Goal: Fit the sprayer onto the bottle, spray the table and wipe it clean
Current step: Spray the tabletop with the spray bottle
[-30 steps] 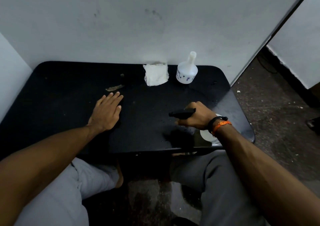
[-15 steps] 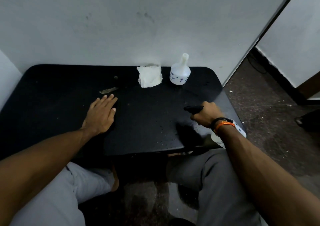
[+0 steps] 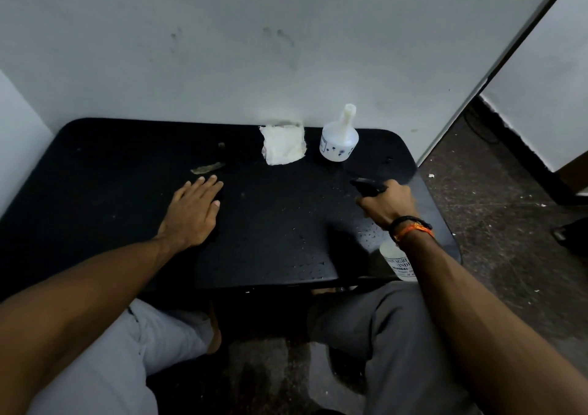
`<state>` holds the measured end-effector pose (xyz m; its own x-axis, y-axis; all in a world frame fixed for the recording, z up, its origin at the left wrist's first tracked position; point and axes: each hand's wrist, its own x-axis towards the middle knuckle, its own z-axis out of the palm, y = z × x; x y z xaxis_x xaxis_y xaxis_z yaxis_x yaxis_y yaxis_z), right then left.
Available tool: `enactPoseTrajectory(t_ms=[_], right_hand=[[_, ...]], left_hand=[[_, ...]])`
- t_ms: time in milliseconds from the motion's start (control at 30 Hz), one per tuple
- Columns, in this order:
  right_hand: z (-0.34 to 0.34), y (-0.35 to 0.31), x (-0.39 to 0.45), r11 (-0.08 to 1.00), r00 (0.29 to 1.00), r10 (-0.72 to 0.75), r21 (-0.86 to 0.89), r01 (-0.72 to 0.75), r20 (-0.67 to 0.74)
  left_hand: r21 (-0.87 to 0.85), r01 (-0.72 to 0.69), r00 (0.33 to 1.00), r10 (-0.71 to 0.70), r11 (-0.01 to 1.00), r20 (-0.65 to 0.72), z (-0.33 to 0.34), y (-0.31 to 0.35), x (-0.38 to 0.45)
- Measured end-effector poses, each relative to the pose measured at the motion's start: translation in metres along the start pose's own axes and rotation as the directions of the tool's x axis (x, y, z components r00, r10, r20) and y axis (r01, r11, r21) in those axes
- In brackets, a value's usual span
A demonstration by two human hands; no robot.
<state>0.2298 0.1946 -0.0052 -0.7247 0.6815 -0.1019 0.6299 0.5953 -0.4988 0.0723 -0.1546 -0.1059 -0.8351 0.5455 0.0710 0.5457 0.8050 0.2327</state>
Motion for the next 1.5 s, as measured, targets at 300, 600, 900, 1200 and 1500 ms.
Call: enactPoseTrajectory(t_ms=[300,600,900,1200,1500], right_hand=[[0.021,-0.023,0.004,0.995,0.993,-0.100,0.004,0.099,0.058],[0.036,-0.048,-0.006,0.973,0.963,-0.227,0.079,0.217,0.146],[0.049,-0.070,-0.029,0.932,0.876,-0.358,0.067,0.356,0.325],[0.037,-0.053,-0.044,0.880,0.783,-0.348,-0.108,0.462,0.515],[0.010,-0.030,-0.019,0.942,0.887,-0.257,-0.107,0.319,0.384]], left_hand=[[0.004,-0.005,1.000,0.005,1.000,0.013,0.002,-0.003,0.000],[0.020,0.003,1.000,-0.003,1.000,0.010,0.001,-0.001,-0.001],[0.004,0.001,1.000,-0.001,1.000,0.005,0.000,-0.001,-0.001],[-0.016,0.010,1.000,-0.010,1.000,-0.010,-0.003,0.002,-0.002],[0.007,-0.002,1.000,0.002,1.000,-0.005,0.002,-0.003,0.000]])
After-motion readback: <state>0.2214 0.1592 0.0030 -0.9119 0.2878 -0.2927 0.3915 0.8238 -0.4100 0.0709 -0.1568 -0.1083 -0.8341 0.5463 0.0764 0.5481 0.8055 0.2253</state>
